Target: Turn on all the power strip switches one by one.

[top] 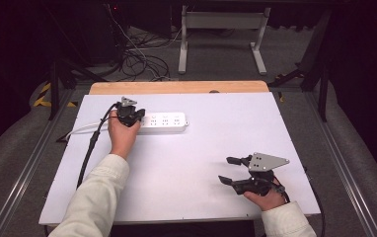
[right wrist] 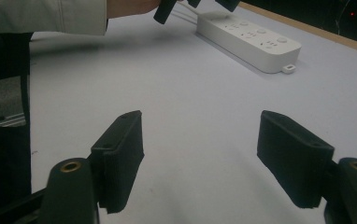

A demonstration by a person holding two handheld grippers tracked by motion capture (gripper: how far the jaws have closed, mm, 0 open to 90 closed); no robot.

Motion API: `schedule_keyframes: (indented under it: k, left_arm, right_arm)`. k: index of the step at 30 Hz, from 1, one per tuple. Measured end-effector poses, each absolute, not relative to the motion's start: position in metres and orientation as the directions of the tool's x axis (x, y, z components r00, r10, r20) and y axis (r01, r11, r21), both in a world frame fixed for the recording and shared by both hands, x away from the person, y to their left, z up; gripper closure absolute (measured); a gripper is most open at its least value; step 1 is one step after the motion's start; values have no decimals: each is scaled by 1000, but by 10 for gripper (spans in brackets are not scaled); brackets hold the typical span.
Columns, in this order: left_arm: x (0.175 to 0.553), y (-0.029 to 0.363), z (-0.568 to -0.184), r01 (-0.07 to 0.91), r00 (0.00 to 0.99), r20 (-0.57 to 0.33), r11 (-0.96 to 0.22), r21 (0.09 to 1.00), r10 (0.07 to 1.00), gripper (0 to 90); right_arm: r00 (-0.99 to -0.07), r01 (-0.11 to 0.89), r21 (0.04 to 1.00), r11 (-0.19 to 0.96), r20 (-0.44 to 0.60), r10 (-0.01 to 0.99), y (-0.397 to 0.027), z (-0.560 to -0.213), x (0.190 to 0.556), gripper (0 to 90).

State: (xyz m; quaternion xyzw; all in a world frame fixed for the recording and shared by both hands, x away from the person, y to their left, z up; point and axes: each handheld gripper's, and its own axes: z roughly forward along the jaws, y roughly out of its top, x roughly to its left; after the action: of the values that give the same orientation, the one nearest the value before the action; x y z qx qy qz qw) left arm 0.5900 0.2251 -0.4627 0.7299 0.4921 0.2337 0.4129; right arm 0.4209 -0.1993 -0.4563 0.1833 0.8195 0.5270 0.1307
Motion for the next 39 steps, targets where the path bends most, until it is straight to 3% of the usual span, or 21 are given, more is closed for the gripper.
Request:
schedule_keyframes:
  k: [15,39]
  left_arm:
    - [593,205,-465,517,459,-102,-172,838,882,900]
    - [595,197,-476,508,451,-54,-207,836,891,900]
  right_arm:
    - [-900,161,912,377,-21,435,-199,-456,421,315]
    - [-901,163,910,382,-20,433,-199,-457,421,315]
